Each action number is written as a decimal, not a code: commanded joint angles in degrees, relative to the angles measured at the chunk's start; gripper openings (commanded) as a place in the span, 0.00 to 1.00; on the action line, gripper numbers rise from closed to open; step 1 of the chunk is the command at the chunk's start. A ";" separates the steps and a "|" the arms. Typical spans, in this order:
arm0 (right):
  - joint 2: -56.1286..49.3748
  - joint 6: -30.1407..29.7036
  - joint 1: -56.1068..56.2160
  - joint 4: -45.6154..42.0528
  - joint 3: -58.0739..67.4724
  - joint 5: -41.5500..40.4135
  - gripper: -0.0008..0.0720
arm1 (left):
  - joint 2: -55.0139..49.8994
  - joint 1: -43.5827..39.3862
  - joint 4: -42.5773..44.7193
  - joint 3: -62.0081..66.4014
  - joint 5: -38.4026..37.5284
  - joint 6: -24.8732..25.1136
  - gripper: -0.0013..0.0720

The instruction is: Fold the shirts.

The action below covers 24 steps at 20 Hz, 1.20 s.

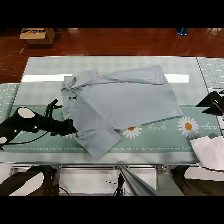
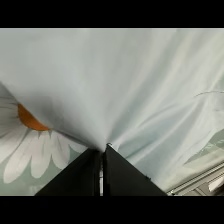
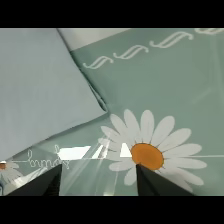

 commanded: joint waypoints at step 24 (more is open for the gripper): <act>13.64 -10.91 19.82 23.89 2.78 -22.51 0.04 | 11.82 2.49 0.00 27.04 0.70 4.15 0.04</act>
